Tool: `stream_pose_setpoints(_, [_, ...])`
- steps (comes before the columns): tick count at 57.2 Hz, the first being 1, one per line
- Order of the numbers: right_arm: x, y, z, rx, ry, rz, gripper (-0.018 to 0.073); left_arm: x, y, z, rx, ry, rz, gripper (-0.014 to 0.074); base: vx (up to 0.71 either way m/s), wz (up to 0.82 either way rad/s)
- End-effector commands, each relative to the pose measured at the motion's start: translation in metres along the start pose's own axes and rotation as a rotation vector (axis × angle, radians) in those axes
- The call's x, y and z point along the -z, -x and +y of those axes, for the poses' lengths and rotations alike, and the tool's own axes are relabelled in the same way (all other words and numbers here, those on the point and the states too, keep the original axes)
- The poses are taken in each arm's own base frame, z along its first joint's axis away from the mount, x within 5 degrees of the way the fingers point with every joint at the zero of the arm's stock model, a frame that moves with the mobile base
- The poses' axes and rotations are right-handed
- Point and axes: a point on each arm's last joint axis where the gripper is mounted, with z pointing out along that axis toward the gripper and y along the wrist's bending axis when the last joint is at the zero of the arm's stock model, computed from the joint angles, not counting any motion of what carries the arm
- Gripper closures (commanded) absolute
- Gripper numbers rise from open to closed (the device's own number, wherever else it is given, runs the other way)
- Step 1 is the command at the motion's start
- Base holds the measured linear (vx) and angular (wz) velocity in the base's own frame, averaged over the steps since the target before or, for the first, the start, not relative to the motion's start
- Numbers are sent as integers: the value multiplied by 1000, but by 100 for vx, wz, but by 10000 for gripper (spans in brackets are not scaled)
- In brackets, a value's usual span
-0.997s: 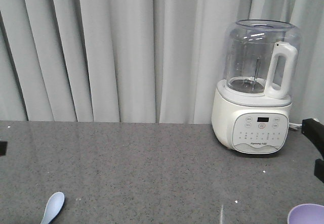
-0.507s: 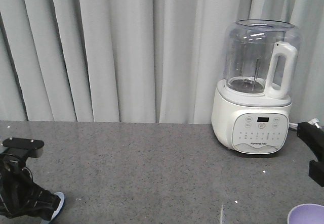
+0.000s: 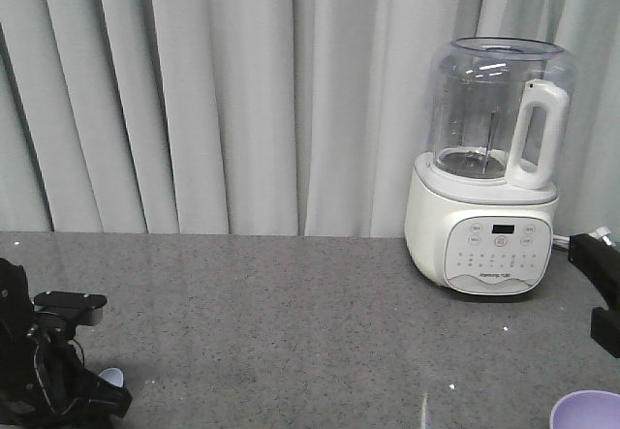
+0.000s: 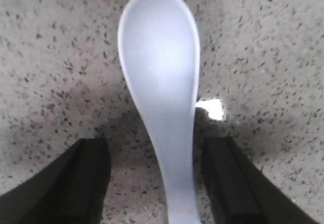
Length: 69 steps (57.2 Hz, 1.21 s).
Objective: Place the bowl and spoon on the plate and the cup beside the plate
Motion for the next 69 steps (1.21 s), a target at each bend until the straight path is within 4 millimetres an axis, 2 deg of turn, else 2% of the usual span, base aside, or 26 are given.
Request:
stream_pose_setpoints(1, [4,19,-4,18,-25,-121,68,18,6,-4,7,-6,-63,118,0,0])
stream_pose_setpoints(8, [4,19,-4,18,-25,-121,68,15,6,-3,9,-6,-46,170,0,0])
stream_pose_setpoints(12, [4,19,-4,18,-25,-121,68,14,6,-3,20,-6,-45,231,0,0])
stream_pose_setpoints(17, [4,19,-4,18,-25,-121,68,14,5,-3,26,-7,-40,363,0,0])
stream_pose_setpoints(23, [4,19,-4,18,-25,-121,68,14,4,-3,13,-6,-27,569,0,0])
stream_pose_setpoints(25, [4,19,-4,18,-25,-121,68,14,4,-3,1,-6,-26,606,0,0])
stream_pose_setpoints(32, [8,20,-4,18,-25,-124,68,21,5,-4,-1,-7,-60,603,0,0])
stream_pose_setpoints(36, [11,20,-4,-9,-19,-101,69,32,5,-5,-5,-5,-114,603,0,0])
stream_pose_setpoints(45, [15,30,-6,-120,-8,69,69,70,2,-9,-15,-3,-266,603,0,0])
stream_pose_setpoints(53, [9,39,-11,-175,-46,196,69,104,-6,-12,-23,-2,-382,603,0,0])
stream_pose_setpoints(61, [-5,28,-19,-180,-149,366,69,123,-14,-14,-29,-1,-437,603,0,0])
stream_pose_setpoints(69, [-9,18,-31,-152,-292,452,69,132,-20,-15,-34,-2,-447,603,0,0])
